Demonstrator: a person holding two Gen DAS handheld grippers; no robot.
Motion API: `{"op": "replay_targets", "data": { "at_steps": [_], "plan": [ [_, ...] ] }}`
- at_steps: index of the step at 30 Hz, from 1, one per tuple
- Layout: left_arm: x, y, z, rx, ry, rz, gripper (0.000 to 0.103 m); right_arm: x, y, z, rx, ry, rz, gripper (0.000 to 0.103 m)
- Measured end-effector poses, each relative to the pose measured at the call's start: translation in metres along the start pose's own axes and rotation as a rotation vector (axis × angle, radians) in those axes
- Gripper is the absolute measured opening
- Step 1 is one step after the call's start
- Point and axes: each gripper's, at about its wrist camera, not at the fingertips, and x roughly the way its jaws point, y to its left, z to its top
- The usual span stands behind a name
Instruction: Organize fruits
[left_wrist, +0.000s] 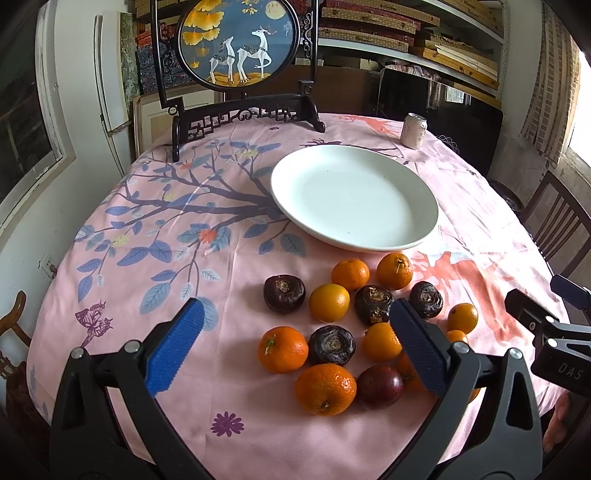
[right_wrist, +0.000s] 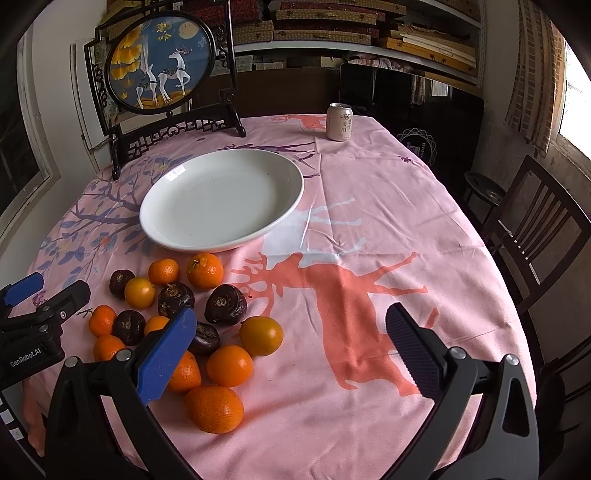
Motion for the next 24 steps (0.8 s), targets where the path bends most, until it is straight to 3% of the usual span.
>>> {"op": "replay_targets", "data": {
  "at_steps": [12, 17, 22, 24],
  "plan": [
    [0.0, 0.0, -0.001, 0.002, 0.0, 0.005, 0.101, -0.002, -0.001, -0.001, -0.009, -0.002, -0.004, 0.102],
    [-0.004, 0.007, -0.011, 0.037, 0.001, 0.027, 0.101, -0.006, -0.004, -0.017, -0.092, -0.011, -0.022, 0.102],
    [-0.002, 0.022, -0.039, 0.058, 0.051, 0.03, 0.101, -0.009, -0.01, -0.055, -0.119, 0.04, 0.115, 0.101],
    [-0.004, 0.028, -0.048, 0.05, 0.059, 0.03, 0.101, -0.008, -0.005, -0.063, -0.123, 0.06, 0.167, 0.095]
  ]
}}
